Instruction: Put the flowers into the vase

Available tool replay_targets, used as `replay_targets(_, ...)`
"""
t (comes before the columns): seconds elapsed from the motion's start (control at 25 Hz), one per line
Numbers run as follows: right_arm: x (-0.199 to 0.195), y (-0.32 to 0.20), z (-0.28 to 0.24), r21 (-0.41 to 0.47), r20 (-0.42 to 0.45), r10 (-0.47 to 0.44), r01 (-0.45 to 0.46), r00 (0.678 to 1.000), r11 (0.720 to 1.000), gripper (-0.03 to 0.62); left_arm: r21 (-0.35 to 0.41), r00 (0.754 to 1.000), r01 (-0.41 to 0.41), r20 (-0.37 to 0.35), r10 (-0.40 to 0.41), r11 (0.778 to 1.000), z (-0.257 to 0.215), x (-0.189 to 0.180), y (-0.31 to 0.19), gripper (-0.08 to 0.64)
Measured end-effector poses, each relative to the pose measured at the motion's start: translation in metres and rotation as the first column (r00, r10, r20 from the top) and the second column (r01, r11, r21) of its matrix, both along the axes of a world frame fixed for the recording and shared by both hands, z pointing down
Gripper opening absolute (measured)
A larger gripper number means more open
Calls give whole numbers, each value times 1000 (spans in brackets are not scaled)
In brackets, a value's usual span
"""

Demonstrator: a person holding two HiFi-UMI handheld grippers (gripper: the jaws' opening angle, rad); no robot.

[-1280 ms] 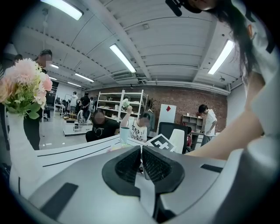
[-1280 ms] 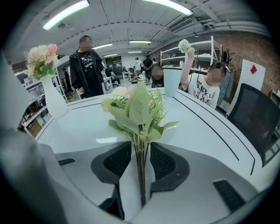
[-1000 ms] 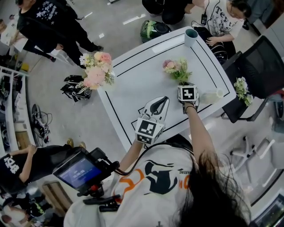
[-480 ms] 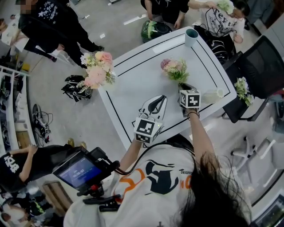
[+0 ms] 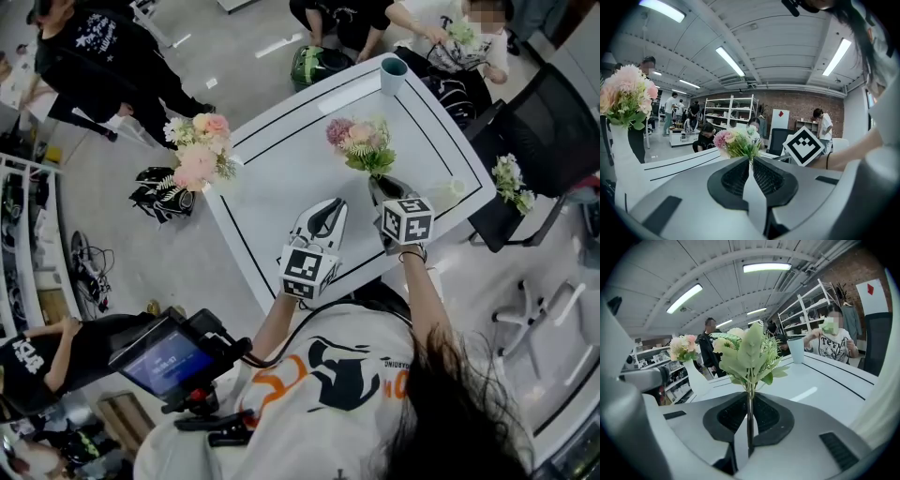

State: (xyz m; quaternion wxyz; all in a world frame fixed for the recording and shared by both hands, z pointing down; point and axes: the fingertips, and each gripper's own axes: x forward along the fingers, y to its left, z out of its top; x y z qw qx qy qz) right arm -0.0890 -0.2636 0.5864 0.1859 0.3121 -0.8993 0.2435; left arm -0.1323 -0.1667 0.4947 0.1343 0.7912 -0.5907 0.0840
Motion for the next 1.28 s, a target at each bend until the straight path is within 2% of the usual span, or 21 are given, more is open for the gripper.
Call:
replay_targets(0.32,21,27,-61,66,108,-35,28,993,997,41,8,998,-56,3,56,998,-3,18,-1,29)
replay_targets(0.56,56,40,-94,90,172,4,-20,985,996,41,14,991,-135,8,135,991,-3,48,-9,41)
replay_targets(0.76,85,45,-110,111,189,31,-53,981,992,41,30,981,-193,6,193,981,-5,75,-23,49)
replay_targets(0.96,123,45,-126,131,201,86,-113,976,985,41,49,964,-264,9,264,963,-7,105,-38,67)
replay_targets(1.12,154,42,-138,143,214,133,-166,968,976,41,48,937,-350,16,350,936,-7,133,-51,124)
replay_targets(1.28,179,35,-146,153,232,167,-206,958,967,41,50,918,-396,27,395,917,-8,158,-66,128)
